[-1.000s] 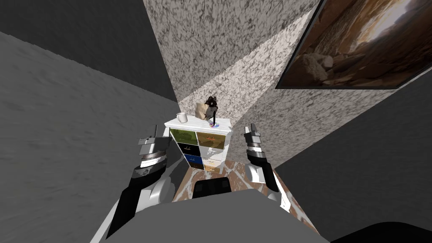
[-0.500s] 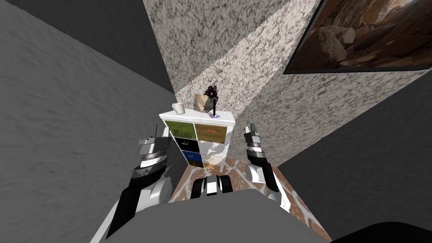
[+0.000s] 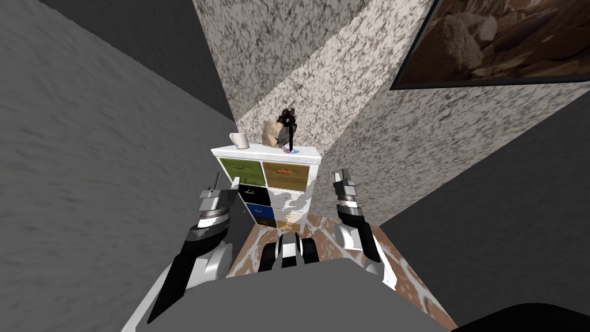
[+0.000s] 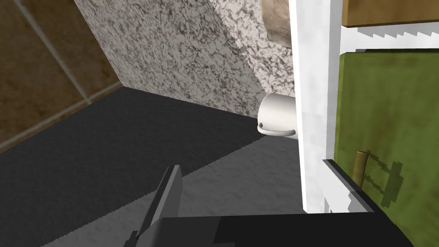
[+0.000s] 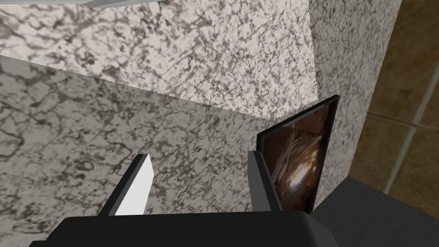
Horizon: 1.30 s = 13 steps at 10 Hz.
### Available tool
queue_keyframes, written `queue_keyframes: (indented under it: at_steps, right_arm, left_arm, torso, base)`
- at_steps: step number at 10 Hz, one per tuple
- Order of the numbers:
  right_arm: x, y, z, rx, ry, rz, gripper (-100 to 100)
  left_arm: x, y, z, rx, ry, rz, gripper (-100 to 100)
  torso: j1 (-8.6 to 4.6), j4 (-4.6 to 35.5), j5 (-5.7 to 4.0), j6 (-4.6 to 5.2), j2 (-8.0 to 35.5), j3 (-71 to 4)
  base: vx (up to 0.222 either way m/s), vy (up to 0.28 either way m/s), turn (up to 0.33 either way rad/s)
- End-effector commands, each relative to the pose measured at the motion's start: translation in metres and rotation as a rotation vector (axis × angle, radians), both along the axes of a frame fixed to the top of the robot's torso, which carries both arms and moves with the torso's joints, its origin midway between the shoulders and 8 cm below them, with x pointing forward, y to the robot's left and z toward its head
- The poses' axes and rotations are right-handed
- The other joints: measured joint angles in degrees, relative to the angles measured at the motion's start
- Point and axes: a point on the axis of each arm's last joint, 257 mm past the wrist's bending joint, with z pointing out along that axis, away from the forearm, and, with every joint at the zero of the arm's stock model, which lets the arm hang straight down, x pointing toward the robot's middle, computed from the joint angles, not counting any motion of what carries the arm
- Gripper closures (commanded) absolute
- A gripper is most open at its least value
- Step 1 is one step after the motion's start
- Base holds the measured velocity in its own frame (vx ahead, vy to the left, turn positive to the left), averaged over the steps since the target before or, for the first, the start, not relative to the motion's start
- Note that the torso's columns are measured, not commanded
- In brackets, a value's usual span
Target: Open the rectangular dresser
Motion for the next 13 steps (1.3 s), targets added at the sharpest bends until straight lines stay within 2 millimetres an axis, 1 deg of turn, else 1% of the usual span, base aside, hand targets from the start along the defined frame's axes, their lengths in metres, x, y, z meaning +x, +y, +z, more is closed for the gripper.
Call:
queue_keyframes:
  at_steps: [1,8,13]
  right_arm:
    - [0.000,0.000,0.000,0.000,0.000,0.000,0]
    - [0.000,0.000,0.000,0.000,0.000,0.000,0]
    - [0.000,0.000,0.000,0.000,0.000,0.000,0]
  left_arm:
    - [0.013,-0.004,-0.021,0.031,0.040,-0.015,-100]
    - [0.044,-0.005,-0.086,0.048,0.151,-0.019,-100]
    - [0.059,-0.007,-0.127,0.043,0.218,-0.017,-100]
  torso:
    - [0.03,0.01,0.01,0.00,0.00,-0.01]
    - [0.04,0.01,0.01,0.00,-0.02,-0.03]
    - [0.06,0.01,0.02,0.00,-0.01,-0.03]
  base:
    - [-0.015,-0.038,-0.022]
    - [-0.013,-0.049,-0.021]
    - [-0.011,-0.046,-0.017]
